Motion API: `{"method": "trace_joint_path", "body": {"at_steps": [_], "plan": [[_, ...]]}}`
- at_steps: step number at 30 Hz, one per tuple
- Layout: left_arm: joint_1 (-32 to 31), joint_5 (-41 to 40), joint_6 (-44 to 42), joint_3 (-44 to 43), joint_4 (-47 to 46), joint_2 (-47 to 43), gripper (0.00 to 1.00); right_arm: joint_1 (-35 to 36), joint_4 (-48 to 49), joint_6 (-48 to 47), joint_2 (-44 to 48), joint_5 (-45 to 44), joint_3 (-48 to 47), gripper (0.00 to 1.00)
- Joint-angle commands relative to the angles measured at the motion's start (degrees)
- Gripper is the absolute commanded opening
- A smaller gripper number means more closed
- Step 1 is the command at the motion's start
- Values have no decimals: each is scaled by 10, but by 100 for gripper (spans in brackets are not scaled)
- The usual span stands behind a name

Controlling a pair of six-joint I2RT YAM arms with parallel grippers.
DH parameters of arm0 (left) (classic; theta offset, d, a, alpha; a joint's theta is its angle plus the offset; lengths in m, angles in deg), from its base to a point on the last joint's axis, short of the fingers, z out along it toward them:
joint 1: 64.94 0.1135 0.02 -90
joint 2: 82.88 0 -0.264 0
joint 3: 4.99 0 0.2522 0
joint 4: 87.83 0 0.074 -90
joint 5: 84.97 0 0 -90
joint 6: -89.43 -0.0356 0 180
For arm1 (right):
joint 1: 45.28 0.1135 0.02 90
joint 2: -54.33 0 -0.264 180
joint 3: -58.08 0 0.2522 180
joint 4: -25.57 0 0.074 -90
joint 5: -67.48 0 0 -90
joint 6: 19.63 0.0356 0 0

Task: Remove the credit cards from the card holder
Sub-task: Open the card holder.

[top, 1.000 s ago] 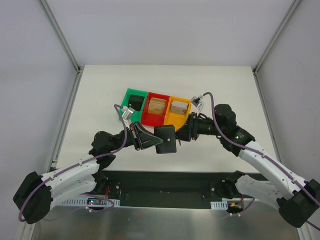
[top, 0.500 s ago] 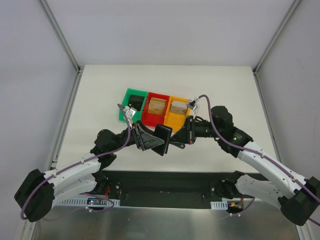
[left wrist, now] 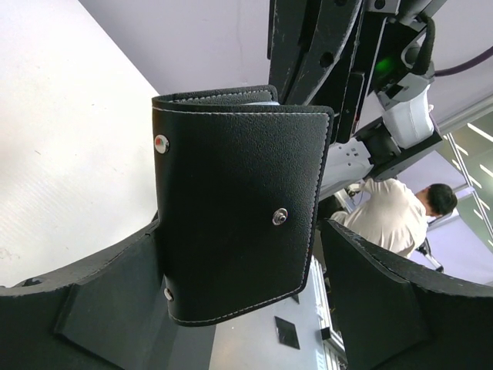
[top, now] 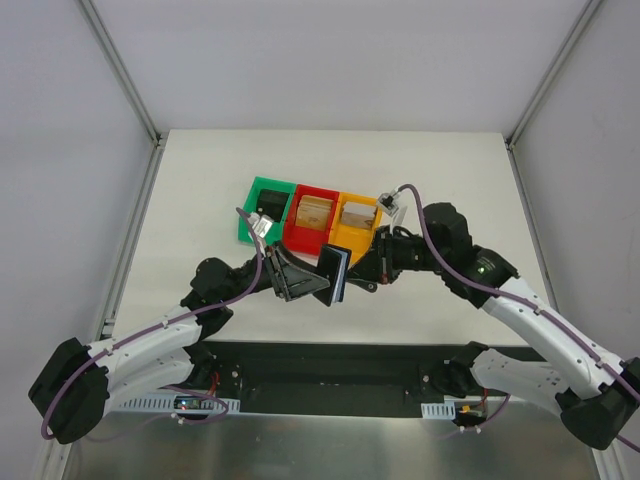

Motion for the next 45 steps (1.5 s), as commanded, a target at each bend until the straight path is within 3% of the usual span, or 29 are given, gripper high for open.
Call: {"method": "trace_joint_path", "body": {"at_steps": [1, 14, 25, 29, 39, 45], "plan": [[4, -3, -10, -3, -23, 2, 78, 7, -72, -40, -13, -43, -56, 0], [9, -8, -21, -3, -12, 5, 82, 16, -195, -86, -43, -81, -136, 0], [8, 15, -12, -25, -30, 61, 82, 24, -190, -79, -59, -57, -151, 0], [8, 21, -10, -26, -45, 71, 76, 24, -173, -71, -61, -50, -139, 0], [9, 31, -23, -21, -22, 45, 42, -1, -170, -86, -29, -38, -116, 0], [8, 27, -39, -26, 21, 11, 40, -16, -152, -79, -17, -19, -83, 0]]}}
